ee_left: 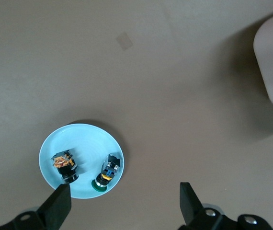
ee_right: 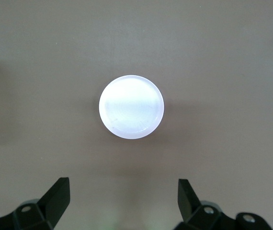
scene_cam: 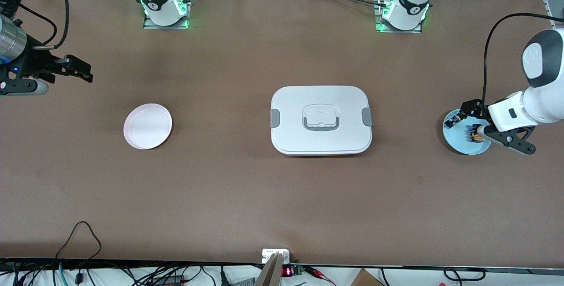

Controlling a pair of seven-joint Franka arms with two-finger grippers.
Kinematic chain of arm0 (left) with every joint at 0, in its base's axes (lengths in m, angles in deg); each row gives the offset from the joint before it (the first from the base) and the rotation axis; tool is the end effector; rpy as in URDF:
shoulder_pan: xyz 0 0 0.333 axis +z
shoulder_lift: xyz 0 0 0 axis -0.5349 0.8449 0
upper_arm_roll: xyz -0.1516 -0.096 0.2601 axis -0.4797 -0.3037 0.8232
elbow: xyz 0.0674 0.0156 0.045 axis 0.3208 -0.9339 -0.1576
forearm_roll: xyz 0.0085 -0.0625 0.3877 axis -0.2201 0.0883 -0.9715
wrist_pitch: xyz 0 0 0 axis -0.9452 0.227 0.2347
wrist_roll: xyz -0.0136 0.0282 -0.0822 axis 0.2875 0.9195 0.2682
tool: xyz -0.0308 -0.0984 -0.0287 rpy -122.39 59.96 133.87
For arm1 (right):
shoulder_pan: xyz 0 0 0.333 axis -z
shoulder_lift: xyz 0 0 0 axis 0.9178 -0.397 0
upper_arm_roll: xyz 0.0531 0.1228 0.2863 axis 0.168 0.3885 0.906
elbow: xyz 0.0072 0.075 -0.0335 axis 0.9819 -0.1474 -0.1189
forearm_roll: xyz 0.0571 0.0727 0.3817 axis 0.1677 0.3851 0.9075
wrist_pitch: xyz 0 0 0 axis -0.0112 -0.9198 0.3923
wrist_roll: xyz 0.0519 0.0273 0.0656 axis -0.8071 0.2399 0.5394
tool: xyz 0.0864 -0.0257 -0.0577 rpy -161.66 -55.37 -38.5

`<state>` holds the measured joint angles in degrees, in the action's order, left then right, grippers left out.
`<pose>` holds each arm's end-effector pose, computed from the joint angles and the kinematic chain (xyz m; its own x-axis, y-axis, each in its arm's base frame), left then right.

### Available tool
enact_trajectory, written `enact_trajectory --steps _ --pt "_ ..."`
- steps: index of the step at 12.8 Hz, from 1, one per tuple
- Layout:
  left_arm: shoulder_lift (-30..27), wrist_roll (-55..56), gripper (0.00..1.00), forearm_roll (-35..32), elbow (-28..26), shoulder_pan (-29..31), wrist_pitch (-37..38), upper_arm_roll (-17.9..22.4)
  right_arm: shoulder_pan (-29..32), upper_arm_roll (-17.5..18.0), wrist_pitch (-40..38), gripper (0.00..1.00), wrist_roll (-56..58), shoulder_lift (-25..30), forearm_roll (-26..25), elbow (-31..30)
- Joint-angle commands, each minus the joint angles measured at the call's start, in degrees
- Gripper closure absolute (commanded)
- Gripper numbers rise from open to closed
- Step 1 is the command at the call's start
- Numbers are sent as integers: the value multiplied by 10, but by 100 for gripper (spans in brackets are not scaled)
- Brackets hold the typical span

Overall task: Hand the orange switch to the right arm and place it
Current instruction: 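Lower the left gripper over the orange switch on the blue plate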

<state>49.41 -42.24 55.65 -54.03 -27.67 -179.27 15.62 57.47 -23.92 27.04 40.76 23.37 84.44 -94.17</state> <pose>0.6142 0.0464 0.4252 0.8837 -0.4444 -0.1468 -0.4384 -0.8958 0.0728 0.5598 0.0139 0.5767 0.9953 0.0392 -0.0891 0.0413 -0.9989 0.0217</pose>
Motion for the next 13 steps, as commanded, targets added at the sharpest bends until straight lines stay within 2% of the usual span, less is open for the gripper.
enact_trajectory --steps 1,3,5,8,13 --pt "-8 -29 0 -1 -10 4 -3 0 3 0 -3 0 5 4 1 5" --pt "-6 -64 0 -36 -27 3 -22 0 -3 3 -4 0 2 4 -5 6" --pt "-1 -107 0 -38 -58 4 -66 0 -4 7 2 0 -2 4 -8 10" --pt "12 -236 0 -39 -100 10 -142 0 0 5 15 0 1 -5 -12 11" --pt "61 -493 0 -39 -119 29 -234 1 -2 4 10 0 5 -22 -11 11"
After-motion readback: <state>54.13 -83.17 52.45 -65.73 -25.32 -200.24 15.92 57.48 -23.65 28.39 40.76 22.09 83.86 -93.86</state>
